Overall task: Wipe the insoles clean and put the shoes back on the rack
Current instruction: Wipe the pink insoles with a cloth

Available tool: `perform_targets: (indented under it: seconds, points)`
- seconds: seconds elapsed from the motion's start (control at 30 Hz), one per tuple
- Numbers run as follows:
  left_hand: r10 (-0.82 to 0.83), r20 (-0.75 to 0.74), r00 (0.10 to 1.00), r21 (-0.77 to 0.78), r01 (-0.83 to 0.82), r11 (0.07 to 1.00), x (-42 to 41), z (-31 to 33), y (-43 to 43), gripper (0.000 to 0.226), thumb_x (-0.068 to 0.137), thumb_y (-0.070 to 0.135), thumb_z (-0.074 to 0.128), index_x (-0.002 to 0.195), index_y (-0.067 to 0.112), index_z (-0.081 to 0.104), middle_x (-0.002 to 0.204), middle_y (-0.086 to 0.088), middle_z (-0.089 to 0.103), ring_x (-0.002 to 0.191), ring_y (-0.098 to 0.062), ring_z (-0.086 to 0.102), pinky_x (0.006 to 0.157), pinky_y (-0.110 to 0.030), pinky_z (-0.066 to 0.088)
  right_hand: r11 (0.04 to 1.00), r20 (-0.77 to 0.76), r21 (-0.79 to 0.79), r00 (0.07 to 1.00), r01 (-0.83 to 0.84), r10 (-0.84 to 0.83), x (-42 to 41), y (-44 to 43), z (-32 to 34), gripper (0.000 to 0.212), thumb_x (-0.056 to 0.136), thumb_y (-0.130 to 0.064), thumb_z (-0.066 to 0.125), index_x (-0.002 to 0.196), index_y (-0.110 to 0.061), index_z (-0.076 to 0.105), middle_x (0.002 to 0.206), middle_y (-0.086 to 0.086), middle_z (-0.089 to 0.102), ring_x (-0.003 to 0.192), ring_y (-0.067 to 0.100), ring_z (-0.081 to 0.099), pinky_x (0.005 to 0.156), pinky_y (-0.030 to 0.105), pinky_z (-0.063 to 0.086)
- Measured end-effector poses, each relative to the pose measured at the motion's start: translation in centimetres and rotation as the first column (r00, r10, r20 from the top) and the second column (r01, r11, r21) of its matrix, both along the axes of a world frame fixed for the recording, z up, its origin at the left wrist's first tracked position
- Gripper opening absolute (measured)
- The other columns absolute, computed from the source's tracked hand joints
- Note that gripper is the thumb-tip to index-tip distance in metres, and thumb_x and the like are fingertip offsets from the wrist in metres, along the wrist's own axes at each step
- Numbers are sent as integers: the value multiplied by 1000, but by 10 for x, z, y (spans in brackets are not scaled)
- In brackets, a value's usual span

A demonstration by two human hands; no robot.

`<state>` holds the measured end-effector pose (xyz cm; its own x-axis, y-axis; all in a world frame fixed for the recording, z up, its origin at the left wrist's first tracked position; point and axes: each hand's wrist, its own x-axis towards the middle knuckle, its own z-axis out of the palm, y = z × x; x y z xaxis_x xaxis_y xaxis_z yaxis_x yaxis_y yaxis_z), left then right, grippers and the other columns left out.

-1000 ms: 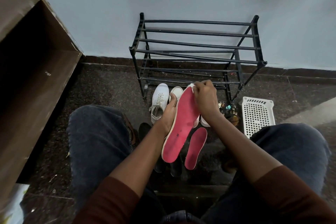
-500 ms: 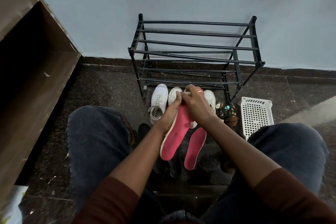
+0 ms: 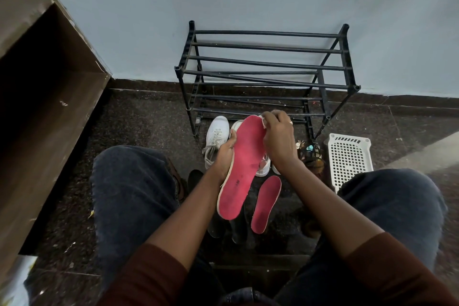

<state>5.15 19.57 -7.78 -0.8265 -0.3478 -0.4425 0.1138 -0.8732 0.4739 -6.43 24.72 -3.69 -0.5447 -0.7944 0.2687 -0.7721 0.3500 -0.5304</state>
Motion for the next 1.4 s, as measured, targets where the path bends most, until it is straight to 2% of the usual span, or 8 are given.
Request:
perform_targets:
  seconds: [0.2,0.33,0.5,0.73,0.87,1.1,1.3,1.4]
  points:
    - [35,-6,999,-22,-35,999,-1,-3,2,68,97,57,23,105,12,73,101,-10,71,89,-23,68,82,-36,53,988,-11,-145,999,-48,47,13,11,-7,23,91,0,49,111,2,61,116,21,54,104,34,51,80,32,43]
    - [81,-1,997,-33,-81,996,-2,-1,1,57,100,50,23,115,9,59,103,-10,71,94,-21,68,83,-32,55,993,-16,-81,996,-85,84,11,11,-18,34,96,-31,35,117,-15,57,120,2,50,112,12,42,91,21,34]
    - [100,67,993,-61,-96,994,-8,4,-1,62,100,50,17,113,5,56,97,-11,71,88,-20,69,79,-31,57,998,29,-15,997,-66,66,21,8,-15,19,85,3,53,99,7,66,101,24,60,90,40,57,73,42,48]
    - [139,-15,990,-13,-139,990,-1,-1,-8,88,99,52,9,73,3,77,80,-12,74,75,-20,72,64,-28,59,906,-86,-19,903,-423,420,47,35,-16,22,65,12,67,85,3,68,84,17,63,63,31,59,54,31,48]
    - [192,56,980,-1,-192,981,-1,-6,2,66,100,48,21,99,2,68,89,-14,71,83,-23,70,77,-32,56,935,-85,-4,932,-354,352,32,21,-16,9,76,8,65,84,7,67,83,21,62,64,33,58,57,35,48]
    - [140,5,990,8,-140,990,8,-8,12,69,98,55,21,104,12,74,109,-14,70,97,-30,67,87,-49,51,999,5,14,999,-42,42,-2,-10,-10,19,88,-1,51,94,10,66,94,24,58,85,38,57,73,44,46]
    - [232,141,962,-53,-227,973,6,-3,-5,68,98,56,17,112,1,57,91,-14,72,84,-25,69,94,-42,46,939,-5,-12,939,-344,344,43,28,-12,8,79,7,63,85,7,68,84,22,62,69,34,60,61,37,52]
    - [280,189,941,-2,-285,959,4,-3,-8,75,98,56,20,133,-6,43,120,-25,59,110,-36,55,110,-49,30,923,41,-32,922,-384,385,60,47,-15,12,76,8,61,85,6,68,83,20,61,67,35,60,57,40,53]
